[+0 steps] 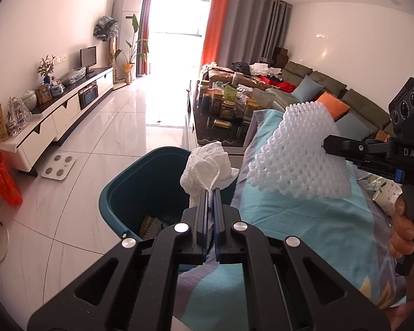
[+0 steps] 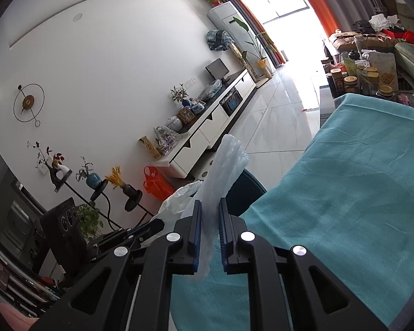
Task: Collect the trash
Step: 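Carry the tissue and foam net over the teal bin with both tools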
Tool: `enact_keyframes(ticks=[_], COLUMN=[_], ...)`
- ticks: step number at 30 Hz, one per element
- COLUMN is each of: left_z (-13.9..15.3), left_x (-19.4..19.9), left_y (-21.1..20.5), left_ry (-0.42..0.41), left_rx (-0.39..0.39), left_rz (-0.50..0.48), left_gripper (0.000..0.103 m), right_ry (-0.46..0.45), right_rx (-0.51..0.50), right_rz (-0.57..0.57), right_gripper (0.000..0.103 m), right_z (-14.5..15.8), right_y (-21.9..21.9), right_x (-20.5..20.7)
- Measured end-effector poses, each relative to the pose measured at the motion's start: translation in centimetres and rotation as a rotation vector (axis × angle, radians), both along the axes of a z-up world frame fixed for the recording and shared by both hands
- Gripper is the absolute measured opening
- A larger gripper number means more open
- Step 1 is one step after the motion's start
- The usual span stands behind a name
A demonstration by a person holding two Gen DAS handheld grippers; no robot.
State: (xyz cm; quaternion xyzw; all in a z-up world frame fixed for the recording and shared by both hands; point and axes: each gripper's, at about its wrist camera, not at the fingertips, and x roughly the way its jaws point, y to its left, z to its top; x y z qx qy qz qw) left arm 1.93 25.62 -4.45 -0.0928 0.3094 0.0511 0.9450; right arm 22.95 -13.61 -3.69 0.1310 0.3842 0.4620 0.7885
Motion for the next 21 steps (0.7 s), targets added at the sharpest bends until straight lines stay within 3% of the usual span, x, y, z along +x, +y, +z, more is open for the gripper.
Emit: enact_keyframes(ticks=[21], left_z=[-3.7], left_x=[4.2], left_y=[3.1], left_ry=[0.086], left_rx=[-0.051], left_rz=[0.083], left_gripper=[0.004], right_ry=[0.031], right_rx=[-0.125], right_rz=[0.034], right_gripper=[0.011], right_z=[-1.9], right_y=[6.5], right_x=[1.0])
